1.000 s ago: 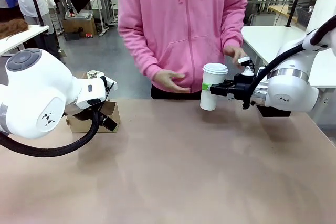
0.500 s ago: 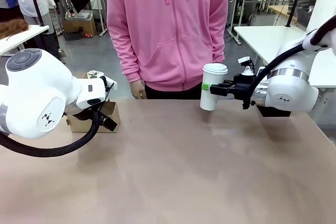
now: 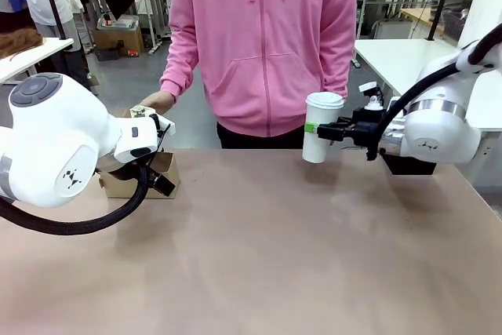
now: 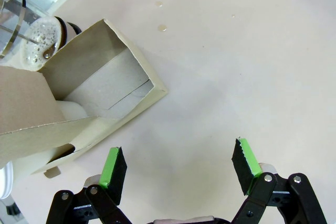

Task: Pour a drink into a cup and package it in a carrier.
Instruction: When a person places the Paper Cup Lid on the 600 ml Paper Cup , lift the 600 ml Paper Cup.

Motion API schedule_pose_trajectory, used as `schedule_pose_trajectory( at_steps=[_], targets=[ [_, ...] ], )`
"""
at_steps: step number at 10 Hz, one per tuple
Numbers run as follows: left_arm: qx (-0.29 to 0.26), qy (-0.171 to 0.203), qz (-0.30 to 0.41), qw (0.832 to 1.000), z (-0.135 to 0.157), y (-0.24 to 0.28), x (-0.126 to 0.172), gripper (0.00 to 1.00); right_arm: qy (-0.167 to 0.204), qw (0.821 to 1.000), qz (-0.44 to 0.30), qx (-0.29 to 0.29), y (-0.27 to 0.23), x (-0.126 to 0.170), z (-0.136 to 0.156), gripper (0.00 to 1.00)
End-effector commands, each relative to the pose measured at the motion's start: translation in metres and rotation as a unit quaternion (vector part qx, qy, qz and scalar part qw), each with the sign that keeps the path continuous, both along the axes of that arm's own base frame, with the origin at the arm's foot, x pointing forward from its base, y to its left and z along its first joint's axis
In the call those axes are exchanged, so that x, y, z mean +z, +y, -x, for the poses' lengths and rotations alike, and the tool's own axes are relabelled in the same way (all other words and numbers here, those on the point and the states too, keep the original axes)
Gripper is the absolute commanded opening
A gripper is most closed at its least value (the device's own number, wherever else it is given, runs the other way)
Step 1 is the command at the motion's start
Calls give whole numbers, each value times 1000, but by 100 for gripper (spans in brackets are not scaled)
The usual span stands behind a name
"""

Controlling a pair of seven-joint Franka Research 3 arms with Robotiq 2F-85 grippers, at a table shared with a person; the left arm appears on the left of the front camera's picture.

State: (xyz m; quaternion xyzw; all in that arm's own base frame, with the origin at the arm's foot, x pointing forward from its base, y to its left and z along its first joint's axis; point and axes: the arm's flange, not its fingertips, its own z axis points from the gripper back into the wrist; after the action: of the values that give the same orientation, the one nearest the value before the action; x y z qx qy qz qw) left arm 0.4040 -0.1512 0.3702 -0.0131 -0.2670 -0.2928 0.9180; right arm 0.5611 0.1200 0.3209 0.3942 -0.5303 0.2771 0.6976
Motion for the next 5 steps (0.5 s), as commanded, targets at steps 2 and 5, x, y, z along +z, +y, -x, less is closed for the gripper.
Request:
schedule_pose_trajectory(
  at_steps=[2, 5],
  targets=[
    [0, 0, 1, 1000, 0, 0, 0, 100, -15, 1000, 15, 8, -48, 93, 1, 81],
    [0, 0, 1, 1000, 0, 0, 0, 100, -29, 999, 9, 20, -77, 196, 21, 81]
  ],
)
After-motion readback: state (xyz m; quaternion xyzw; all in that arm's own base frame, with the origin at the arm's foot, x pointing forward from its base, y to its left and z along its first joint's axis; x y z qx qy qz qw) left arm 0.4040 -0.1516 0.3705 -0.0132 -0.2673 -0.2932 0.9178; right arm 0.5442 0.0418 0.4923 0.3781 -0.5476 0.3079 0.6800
